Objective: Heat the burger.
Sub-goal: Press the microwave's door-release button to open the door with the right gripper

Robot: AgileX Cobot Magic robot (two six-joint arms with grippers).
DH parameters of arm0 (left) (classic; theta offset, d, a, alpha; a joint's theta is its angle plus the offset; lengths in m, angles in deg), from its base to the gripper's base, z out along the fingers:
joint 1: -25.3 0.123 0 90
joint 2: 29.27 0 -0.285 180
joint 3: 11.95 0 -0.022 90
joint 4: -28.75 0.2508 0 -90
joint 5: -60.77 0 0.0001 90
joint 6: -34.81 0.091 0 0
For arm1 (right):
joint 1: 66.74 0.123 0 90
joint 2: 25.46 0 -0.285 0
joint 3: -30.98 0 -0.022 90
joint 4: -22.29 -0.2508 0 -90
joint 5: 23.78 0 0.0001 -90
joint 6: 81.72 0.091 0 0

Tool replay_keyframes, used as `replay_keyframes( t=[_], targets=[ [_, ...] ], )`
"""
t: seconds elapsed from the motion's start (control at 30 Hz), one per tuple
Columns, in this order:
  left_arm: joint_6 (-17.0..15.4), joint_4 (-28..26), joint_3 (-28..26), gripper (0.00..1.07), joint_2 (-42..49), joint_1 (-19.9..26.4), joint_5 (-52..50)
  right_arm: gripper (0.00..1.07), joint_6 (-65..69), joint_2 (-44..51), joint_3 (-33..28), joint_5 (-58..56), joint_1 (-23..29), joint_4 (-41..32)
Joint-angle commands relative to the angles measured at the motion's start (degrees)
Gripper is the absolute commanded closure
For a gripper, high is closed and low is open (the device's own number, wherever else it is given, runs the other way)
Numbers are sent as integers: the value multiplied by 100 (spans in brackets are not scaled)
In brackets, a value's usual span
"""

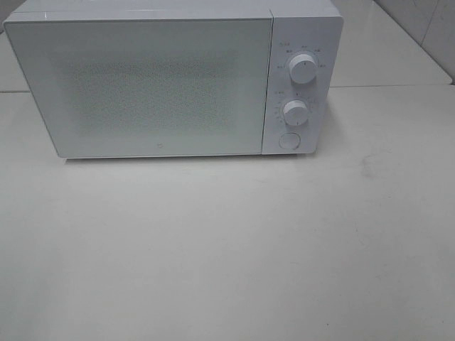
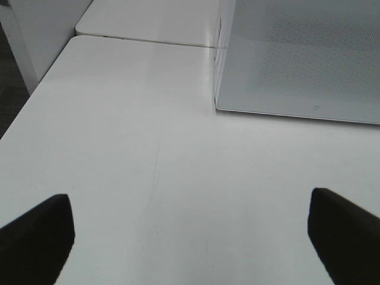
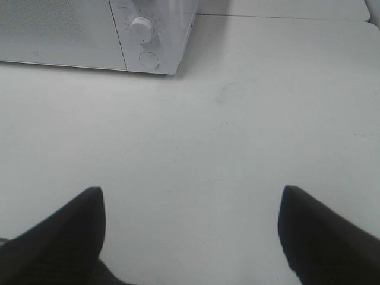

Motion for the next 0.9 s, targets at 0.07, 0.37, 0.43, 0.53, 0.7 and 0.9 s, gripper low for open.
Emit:
replay_keyframes(
  t=[0.07, 0.37, 0.43, 0.53, 0.7, 0.9],
  targets=[
    [-11, -23, 29, 6, 115, 23, -29, 31, 34, 218, -132, 138, -34, 109],
    [-11, -17, 29, 6, 109, 23, -29, 31, 34, 218, -132, 138, -34, 109],
    [-11, -17, 29, 6, 109, 23, -29, 31, 34, 218, -132, 138, -34, 109],
    [-11, -17, 29, 6, 109, 23, -29, 31, 34, 218, -132, 138, -34, 109],
    [-11, -17, 29, 6, 109, 23, -29, 31, 34, 201, -132, 138, -34, 109],
    [-11, -17, 29, 6, 109, 23, -29, 31, 74, -241, 115, 241, -34, 63]
  ],
)
